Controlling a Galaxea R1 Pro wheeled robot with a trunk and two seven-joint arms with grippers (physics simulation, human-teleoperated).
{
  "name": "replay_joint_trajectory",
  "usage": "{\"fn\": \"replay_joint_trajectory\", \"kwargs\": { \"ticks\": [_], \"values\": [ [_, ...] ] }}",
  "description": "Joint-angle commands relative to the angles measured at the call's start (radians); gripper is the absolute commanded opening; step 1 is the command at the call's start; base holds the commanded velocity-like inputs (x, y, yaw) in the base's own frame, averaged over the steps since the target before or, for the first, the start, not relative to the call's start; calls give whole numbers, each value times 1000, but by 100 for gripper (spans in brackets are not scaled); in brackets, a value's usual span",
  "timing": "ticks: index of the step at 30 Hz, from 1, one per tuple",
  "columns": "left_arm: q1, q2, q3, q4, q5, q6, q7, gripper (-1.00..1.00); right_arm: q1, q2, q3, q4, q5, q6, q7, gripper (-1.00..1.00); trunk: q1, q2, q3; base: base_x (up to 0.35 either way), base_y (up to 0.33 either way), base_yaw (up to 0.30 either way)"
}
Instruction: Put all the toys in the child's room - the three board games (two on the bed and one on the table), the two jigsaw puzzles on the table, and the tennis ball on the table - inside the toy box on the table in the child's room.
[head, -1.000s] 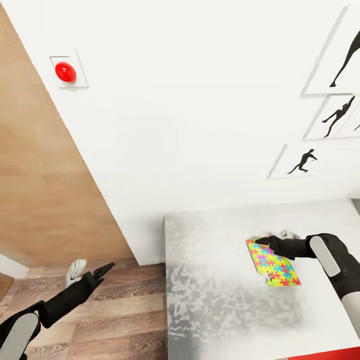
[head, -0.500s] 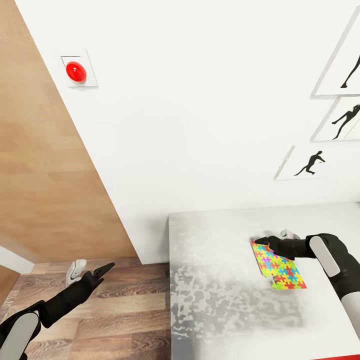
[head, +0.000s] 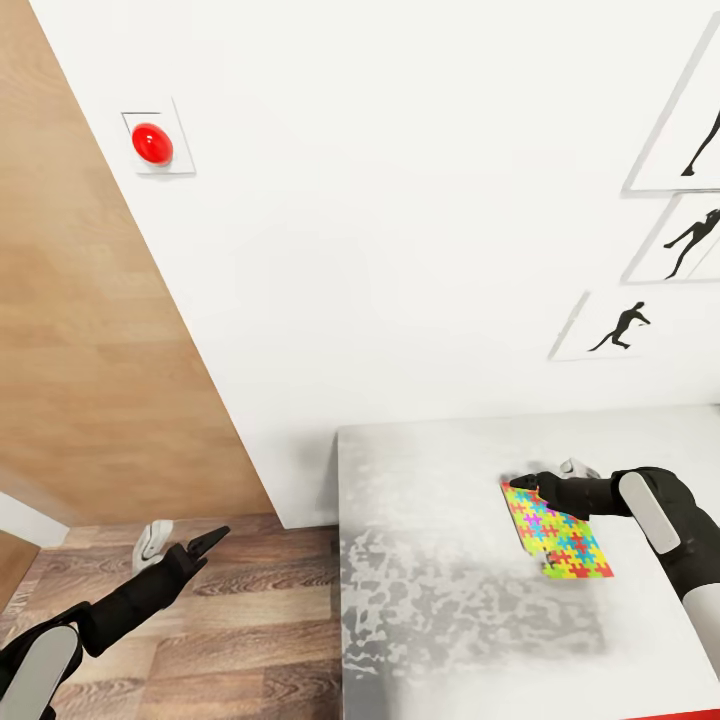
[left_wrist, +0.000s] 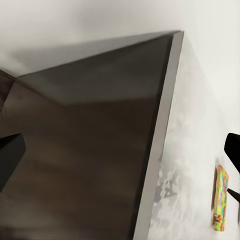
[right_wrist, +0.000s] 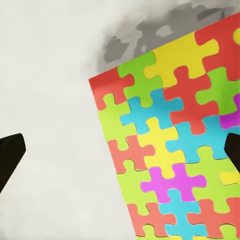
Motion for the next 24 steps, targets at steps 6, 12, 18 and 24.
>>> {"fn": "replay_joint_trajectory", "kwargs": {
  "ticks": [6,12,18,24],
  "values": [
    [-5,0,0,10,0,6,-4,100,-1,-1,-2,0,12,4,10,100,1,-2,-2,-6,0,1],
    [-6,0,0,13,0,6,-4,100,-1,-1,-2,0,11,4,10,100,1,-2,-2,-107,0,0],
    [-7,0,0,15,0,6,-4,100,-1,0,-2,0,11,4,10,100,1,-2,-2,-243,0,0],
    [-7,-1,0,15,0,6,-5,100,-1,1,-2,0,11,4,10,100,1,-2,-2,-204,0,0]
  ]
}}
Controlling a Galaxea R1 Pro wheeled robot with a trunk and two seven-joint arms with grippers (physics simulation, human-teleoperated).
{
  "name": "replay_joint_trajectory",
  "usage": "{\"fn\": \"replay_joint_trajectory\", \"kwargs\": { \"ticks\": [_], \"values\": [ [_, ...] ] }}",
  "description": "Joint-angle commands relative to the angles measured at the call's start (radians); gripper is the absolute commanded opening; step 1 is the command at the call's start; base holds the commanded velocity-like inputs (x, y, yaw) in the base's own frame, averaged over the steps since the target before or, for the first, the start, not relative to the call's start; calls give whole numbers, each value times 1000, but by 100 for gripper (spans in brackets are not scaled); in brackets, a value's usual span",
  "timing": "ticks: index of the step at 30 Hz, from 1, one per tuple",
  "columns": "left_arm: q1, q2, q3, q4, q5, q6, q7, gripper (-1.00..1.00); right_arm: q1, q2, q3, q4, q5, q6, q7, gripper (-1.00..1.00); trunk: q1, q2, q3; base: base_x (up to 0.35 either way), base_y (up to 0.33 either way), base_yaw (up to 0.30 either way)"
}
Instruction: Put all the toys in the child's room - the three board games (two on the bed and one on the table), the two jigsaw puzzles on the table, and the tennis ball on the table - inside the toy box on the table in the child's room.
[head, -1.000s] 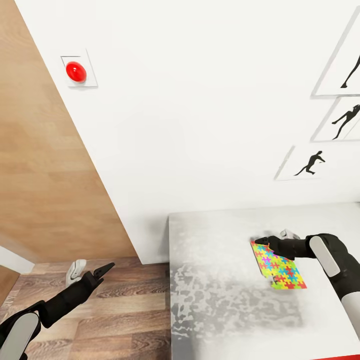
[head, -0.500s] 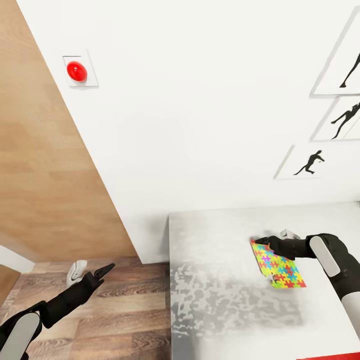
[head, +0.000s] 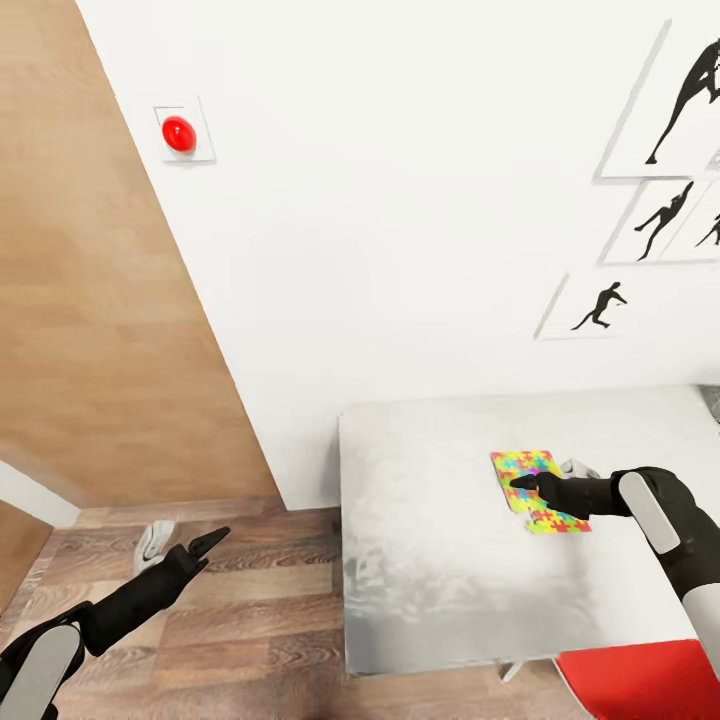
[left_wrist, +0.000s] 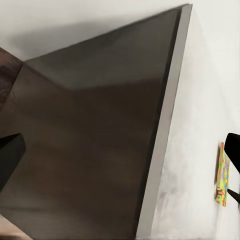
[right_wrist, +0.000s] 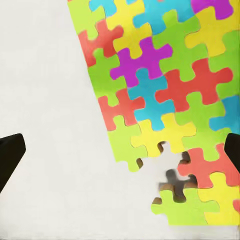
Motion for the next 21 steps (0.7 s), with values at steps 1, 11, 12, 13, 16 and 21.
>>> {"fn": "replay_joint_trajectory", "kwargs": {
  "ticks": [1,11,12,13,16,21],
  "values": [
    [-1,-1,2,0,-1,6,-4,100,-1,0,-2,0,10,4,10,100,0,-2,-2,-116,0,0],
    [-1,-5,2,0,-1,6,-4,100,-1,2,4,0,13,4,10,100,0,-2,-2,-51,0,15],
    [-1,-6,2,0,-1,6,-4,100,-1,3,7,0,13,4,10,100,0,-2,-2,-16,0,68],
    [-1,-6,2,0,-1,6,-4,100,-1,4,10,1,13,4,10,100,0,-2,-2,-12,0,89],
    [-1,-6,2,0,-1,6,-4,100,-1,4,19,1,14,4,10,100,0,-2,-2,-10,0,121],
    [-1,-7,2,0,-1,6,-4,100,-2,5,33,1,14,4,10,100,0,-2,-2,-5,0,186]
  ]
}}
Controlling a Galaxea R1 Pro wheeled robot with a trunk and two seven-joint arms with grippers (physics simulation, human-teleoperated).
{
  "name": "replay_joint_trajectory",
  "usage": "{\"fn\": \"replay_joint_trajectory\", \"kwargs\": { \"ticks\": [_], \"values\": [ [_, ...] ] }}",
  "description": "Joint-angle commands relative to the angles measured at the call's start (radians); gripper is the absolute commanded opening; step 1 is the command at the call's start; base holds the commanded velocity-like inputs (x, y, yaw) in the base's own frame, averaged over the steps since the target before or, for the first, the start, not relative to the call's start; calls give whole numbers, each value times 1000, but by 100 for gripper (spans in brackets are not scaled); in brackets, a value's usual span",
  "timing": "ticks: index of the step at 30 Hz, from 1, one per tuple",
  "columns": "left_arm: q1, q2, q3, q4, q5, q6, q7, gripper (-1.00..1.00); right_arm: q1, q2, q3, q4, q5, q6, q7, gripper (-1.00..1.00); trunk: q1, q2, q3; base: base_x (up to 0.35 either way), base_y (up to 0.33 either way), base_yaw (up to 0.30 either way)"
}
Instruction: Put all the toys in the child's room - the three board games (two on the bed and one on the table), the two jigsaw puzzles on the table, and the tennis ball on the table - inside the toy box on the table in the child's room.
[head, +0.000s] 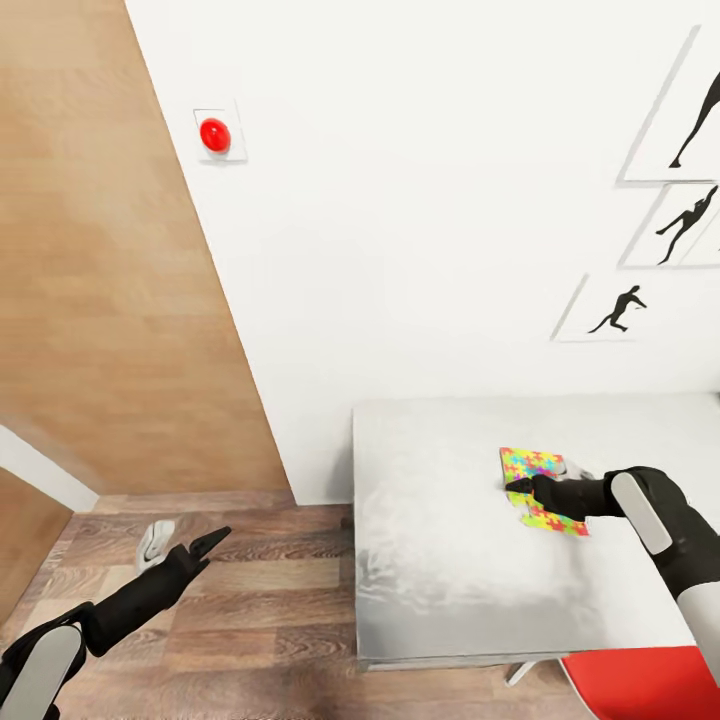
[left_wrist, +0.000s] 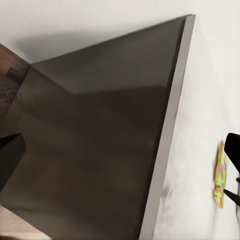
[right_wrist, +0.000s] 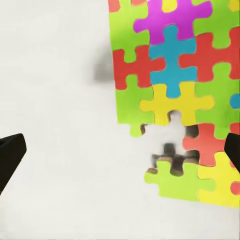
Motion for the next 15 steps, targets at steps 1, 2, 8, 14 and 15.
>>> {"fn": "replay_joint_trajectory", "kwargs": {
  "ticks": [1,2,8,14,15],
  "values": [
    [-2,0,1,0,-1,6,-4,100,1,0,1,0,-3,3,7,100,4,-1,-2,-3,0,146],
    [-2,0,1,0,-1,6,-4,100,1,0,1,0,-3,3,7,100,4,-1,-2,-3,0,146],
    [-2,0,1,0,-2,6,-4,100,2,-9,1,-11,0,3,10,100,4,-1,-2,-1,0,72],
    [-2,-1,1,0,-1,6,-4,100,3,-51,-12,-40,-1,-75,19,100,4,-1,-2,0,0,22],
    [-2,-1,1,0,-1,6,-4,100,3,-51,-12,-40,-1,-75,19,100,4,-1,-2,0,0,13]
  ]
}}
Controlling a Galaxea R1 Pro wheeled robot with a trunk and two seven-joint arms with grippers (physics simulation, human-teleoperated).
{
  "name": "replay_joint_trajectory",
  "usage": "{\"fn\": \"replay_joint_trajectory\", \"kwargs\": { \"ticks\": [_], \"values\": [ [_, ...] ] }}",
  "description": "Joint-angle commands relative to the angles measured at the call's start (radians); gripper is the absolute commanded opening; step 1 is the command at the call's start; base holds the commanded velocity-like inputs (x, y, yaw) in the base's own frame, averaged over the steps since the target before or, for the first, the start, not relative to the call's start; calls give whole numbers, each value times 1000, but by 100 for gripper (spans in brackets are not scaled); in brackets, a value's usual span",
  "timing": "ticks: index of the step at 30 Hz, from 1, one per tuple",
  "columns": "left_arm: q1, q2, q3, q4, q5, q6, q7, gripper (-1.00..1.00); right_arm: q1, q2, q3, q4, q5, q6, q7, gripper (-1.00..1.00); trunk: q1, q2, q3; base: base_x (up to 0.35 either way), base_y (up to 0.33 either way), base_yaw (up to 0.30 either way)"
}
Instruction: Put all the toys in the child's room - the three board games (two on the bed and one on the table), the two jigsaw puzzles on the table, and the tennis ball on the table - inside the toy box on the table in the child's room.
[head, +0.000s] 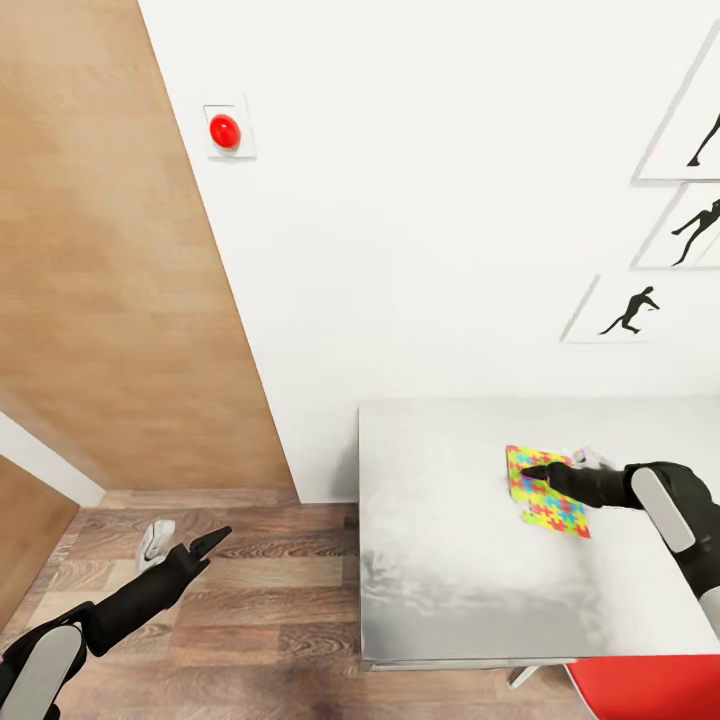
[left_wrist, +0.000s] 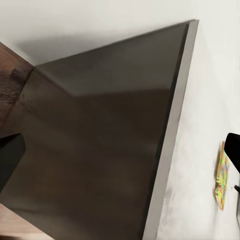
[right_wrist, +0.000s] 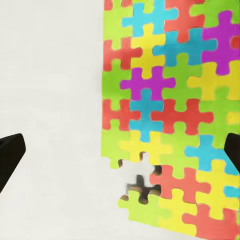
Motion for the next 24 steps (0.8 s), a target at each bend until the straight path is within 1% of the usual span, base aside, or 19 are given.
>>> {"fn": "replay_joint_trajectory", "kwargs": {
  "ticks": [1,3,4,6,9,14,20,24],
  "values": [
    [-1,0,2,0,-1,6,-4,100,0,-14,-3,-3,8,-25,14,100,1,-2,-2,0,0,10],
    [-1,0,1,-1,0,6,-6,100,0,-38,-6,-7,7,-78,31,100,1,-2,-2,0,0,7],
    [-1,0,1,-1,0,6,-6,100,0,-38,-6,-7,7,-78,31,100,1,-2,-2,0,0,6],
    [0,0,1,-1,0,6,-7,100,1,-55,-9,-8,8,-117,56,100,1,-2,-2,0,0,5],
    [0,0,1,-1,0,6,-7,100,1,-62,-10,-8,8,-131,69,100,1,-2,-2,0,0,4],
    [0,-3,-1,-1,0,6,-8,100,11,-79,-13,-10,9,-165,118,100,1,-2,-2,0,0,2],
    [0,-5,-5,-1,0,6,-8,100,22,-89,-17,-15,9,-177,148,100,1,-2,-2,0,0,1],
    [0,-7,-7,-1,0,6,-6,100,28,-101,-19,-19,7,-182,184,100,1,-2,-2,0,0,0]
  ]
}}
